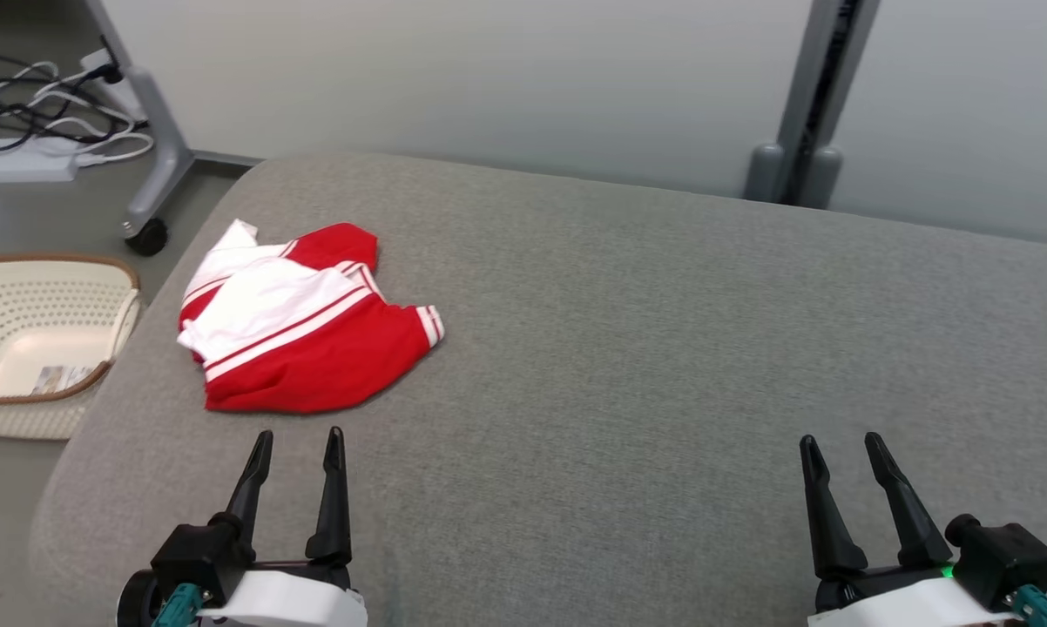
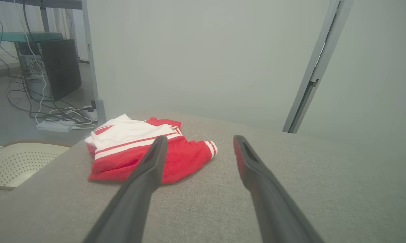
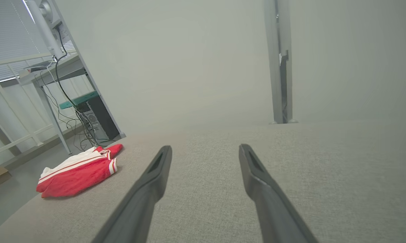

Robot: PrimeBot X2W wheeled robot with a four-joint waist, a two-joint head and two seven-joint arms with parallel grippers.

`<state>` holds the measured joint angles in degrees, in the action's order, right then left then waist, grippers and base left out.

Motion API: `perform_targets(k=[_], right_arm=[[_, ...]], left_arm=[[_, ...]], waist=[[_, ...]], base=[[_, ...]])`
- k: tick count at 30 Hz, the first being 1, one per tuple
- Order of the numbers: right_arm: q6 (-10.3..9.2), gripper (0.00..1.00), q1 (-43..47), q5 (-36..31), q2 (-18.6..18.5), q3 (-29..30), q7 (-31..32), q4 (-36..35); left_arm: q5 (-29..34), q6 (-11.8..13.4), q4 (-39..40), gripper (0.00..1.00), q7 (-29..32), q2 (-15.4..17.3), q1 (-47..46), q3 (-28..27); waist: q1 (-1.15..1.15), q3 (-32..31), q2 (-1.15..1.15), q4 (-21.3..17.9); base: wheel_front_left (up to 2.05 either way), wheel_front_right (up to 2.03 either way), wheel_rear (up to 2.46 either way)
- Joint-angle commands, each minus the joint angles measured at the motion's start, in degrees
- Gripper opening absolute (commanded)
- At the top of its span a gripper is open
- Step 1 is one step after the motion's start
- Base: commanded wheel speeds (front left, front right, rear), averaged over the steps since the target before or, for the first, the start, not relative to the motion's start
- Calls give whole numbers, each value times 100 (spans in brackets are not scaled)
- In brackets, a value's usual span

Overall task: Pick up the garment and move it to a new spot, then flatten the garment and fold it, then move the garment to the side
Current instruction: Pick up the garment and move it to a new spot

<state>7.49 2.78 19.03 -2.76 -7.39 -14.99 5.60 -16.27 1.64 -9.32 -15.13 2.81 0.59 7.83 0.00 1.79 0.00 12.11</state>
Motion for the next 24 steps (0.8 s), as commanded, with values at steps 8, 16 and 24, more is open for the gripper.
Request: perform_targets(k=[8, 16, 24], right_arm=[[2, 100, -53, 45, -40, -81, -28, -17], [2, 100, 5, 96, -48, -257, -28, -8], [2, 100, 41, 110, -45, -322, -28, 28]], left_arm=[[1, -7, 58, 100, 4, 21, 2, -122], [-4, -7, 51, 100, 4, 21, 133, -166], [36, -29, 39, 100, 4, 21, 209, -188]], waist=[[0, 31, 0, 899], [0, -93, 0, 1405], [0, -173, 0, 1564]], base=[[0, 0, 0], [0, 0, 0], [0, 0, 0]])
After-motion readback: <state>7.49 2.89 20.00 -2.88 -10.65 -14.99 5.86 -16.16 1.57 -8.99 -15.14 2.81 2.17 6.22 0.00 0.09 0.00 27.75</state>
